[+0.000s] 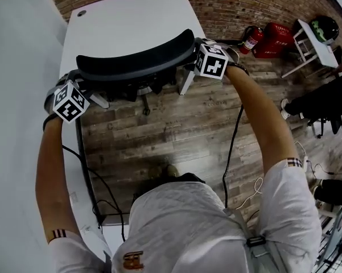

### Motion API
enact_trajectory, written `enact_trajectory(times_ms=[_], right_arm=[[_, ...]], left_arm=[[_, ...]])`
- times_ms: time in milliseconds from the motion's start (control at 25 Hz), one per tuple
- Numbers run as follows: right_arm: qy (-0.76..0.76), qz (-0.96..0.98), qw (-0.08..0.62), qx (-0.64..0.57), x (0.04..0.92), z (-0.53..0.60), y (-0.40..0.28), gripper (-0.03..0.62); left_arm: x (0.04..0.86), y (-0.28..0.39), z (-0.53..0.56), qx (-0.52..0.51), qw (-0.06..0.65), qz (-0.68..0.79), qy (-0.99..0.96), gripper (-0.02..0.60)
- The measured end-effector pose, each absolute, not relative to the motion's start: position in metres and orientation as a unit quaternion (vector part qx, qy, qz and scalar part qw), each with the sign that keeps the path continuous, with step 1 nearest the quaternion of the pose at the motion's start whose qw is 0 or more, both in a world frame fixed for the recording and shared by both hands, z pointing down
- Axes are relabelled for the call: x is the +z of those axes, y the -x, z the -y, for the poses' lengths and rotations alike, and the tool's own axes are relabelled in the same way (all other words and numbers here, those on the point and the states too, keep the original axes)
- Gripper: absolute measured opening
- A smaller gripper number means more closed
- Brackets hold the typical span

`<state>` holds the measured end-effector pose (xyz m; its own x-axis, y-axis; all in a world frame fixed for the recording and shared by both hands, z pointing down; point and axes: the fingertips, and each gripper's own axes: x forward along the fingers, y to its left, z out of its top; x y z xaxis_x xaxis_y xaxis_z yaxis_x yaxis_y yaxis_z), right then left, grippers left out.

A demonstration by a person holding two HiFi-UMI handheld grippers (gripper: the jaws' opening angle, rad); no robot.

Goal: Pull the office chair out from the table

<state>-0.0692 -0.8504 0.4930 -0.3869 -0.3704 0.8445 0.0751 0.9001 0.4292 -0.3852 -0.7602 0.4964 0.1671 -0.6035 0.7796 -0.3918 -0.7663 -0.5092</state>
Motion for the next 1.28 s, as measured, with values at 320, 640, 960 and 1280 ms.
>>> enact_trajectory(times_ms=[320,640,960,1280], right_arm=[[-0.052,0.776,0.586,-0.227,0.515,0.861,0.071,0.299],[-0.012,0.757,0.594,-0.272,0.520,0.858,0.069,0.177],[-0.020,0.749,0.595,-0.291,0.518,0.837,0.066,0.129],[-0.015,0.756,0.587,-0.289,0.527,0.790,0.071,0.117]], left_arm=[[0.523,0.371,0.767,-0.585,0.091,-0.265,0.761,0.256],[0.526,0.373,0.764,-0.608,0.110,-0.237,0.750,0.122],[0.533,0.377,0.741,-0.619,0.092,-0.231,0.745,0.104],[0.526,0.378,0.710,-0.618,0.111,-0.222,0.746,0.103]])
